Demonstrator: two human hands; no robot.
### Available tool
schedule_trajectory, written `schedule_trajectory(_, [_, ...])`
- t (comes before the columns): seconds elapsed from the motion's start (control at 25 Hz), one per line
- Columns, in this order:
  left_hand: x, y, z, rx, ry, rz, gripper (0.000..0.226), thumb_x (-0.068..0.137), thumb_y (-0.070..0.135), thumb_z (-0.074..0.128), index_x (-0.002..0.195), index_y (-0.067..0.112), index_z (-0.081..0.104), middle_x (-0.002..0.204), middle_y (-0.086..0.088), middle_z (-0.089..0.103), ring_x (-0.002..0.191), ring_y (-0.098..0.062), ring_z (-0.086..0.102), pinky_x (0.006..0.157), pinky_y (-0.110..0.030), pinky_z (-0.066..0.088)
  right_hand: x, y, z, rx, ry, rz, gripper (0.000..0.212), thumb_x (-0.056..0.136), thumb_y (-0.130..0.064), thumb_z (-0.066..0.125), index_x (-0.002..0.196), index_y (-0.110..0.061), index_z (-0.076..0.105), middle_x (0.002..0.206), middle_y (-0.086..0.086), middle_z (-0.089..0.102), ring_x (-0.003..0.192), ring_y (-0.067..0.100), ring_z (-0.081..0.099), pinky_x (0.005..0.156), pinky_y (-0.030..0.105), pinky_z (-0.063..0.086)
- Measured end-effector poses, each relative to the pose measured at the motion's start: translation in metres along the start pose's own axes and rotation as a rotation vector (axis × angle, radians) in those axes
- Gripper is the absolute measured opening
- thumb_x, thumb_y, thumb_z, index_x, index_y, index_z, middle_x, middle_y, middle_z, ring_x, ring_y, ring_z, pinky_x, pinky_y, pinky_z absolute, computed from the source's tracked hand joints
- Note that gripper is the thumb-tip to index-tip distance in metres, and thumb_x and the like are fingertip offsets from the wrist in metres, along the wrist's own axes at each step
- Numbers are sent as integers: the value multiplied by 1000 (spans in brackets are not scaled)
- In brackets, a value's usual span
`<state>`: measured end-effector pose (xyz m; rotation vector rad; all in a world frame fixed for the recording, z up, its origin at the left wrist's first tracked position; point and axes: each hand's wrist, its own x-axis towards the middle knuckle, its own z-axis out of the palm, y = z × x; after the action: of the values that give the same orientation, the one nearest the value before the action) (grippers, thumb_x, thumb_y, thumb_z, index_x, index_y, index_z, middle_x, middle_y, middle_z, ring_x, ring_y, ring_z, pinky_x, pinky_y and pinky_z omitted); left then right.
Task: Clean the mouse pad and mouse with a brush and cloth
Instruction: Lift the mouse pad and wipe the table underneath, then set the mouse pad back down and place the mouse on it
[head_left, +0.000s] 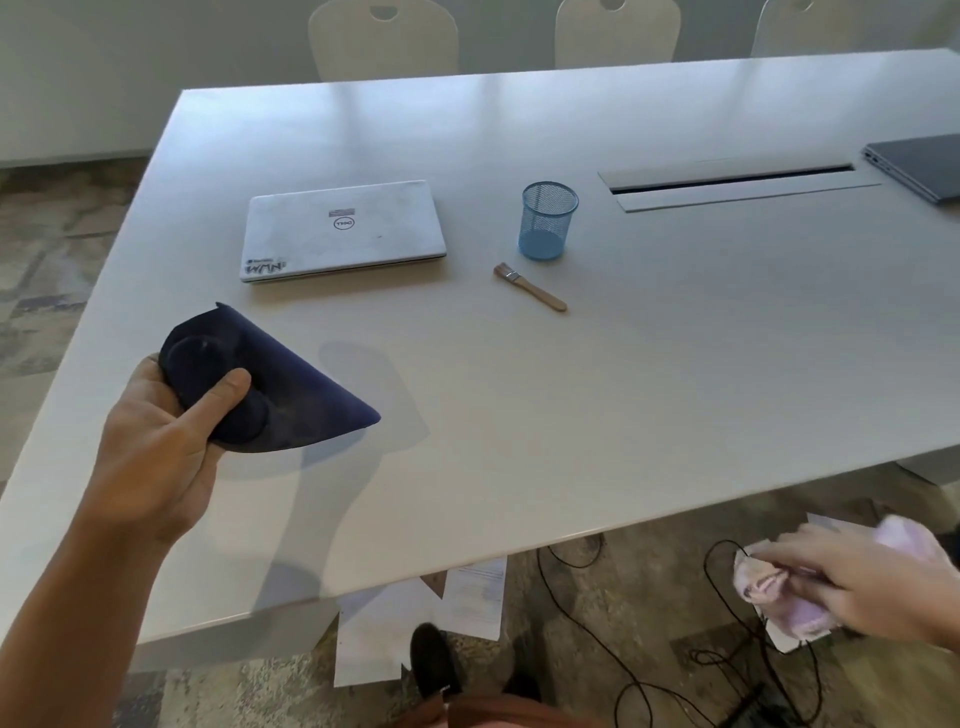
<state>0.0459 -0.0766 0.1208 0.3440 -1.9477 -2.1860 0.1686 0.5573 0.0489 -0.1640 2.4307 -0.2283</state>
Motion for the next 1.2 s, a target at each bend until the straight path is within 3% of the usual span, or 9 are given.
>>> schedule_trajectory(0.12, [-2, 0, 7, -3, -12, -8, 25, 101, 9, 66, 119, 25, 59, 117, -1, 71, 121, -20, 69, 97, -36, 59, -20, 9, 9, 653, 17, 59, 43, 90, -71, 63, 131, -58, 64, 127, -8, 73, 119, 23, 69, 106, 56, 53])
schedule_trajectory(0.2, [-4, 1, 12, -9, -24, -13, 24, 100, 10, 67, 118, 25, 59, 115, -1, 72, 121, -20, 69, 97, -35, 59, -25, -1, -4, 1052, -37, 72, 42, 94, -53, 72, 133, -37, 70, 123, 17, 74, 110, 51, 67, 99, 67, 51])
schedule_trajectory(0.28, [-5, 2, 16, -17, -26, -18, 25, 99, 11, 67, 119, 24, 58, 117, -3, 70, 121, -20, 69, 95, -33, 60, -27, -24, -30, 1152, -1, -8, 40, 103, -36, 70, 141, -23, 67, 122, 27, 72, 101, 60, 64, 91, 67, 55])
schedule_trajectory(0.36, [-8, 2, 19, -24, -27, -15, 27, 99, 11, 68, 120, 23, 58, 119, -4, 69, 121, -19, 69, 93, -30, 61, -19, -43, -55, 1266, 96, -41, 36, 105, -20, 62, 140, -12, 67, 134, 20, 71, 122, 47, 67, 104, 51, 58])
schedule_trajectory(0.44, [-12, 2, 21, -30, -23, -19, 27, 99, 10, 68, 120, 24, 58, 120, -4, 69, 120, -18, 69, 92, -29, 61, 2, -58, -78, 1389, 213, -68, 38, 99, -11, 57, 133, -8, 72, 138, 12, 72, 127, 25, 70, 98, 27, 60])
schedule_trajectory(0.68, [-30, 3, 26, -52, -48, -25, 27, 100, 5, 65, 122, 20, 58, 116, -4, 70, 115, -14, 71, 86, -23, 61, 108, -90, -130, 1720, 208, -212, 32, 106, -6, 50, 134, -8, 67, 119, 3, 69, 110, 14, 67, 98, 23, 55])
schedule_trajectory(0.92, [-39, 3, 24, -88, -71, -44, 30, 96, 5, 67, 123, 17, 58, 124, -12, 68, 120, -20, 68, 89, -25, 61, 190, -90, -156, 1487, 410, -33, 24, 109, -11, 50, 120, -5, 71, 100, 12, 75, 85, 19, 76, 74, 28, 64])
schedule_trajectory(1.08, [-36, 1, 20, -101, -87, -46, 33, 93, 9, 69, 123, 16, 58, 119, -9, 71, 120, -21, 68, 88, -25, 60, 213, -83, -164, 1207, 522, 96, 16, 101, -17, 58, 104, -9, 72, 101, 14, 64, 92, 24, 61, 77, 36, 51])
schedule_trajectory(1.2, [-29, 1, 20, -101, -107, -53, 34, 90, 12, 71, 122, 19, 60, 118, -8, 73, 119, -19, 69, 90, -28, 58, 213, -86, -167, 1050, 641, 173, 20, 97, -22, 68, 86, -7, 76, 84, 9, 66, 79, 18, 60, 70, 30, 49])
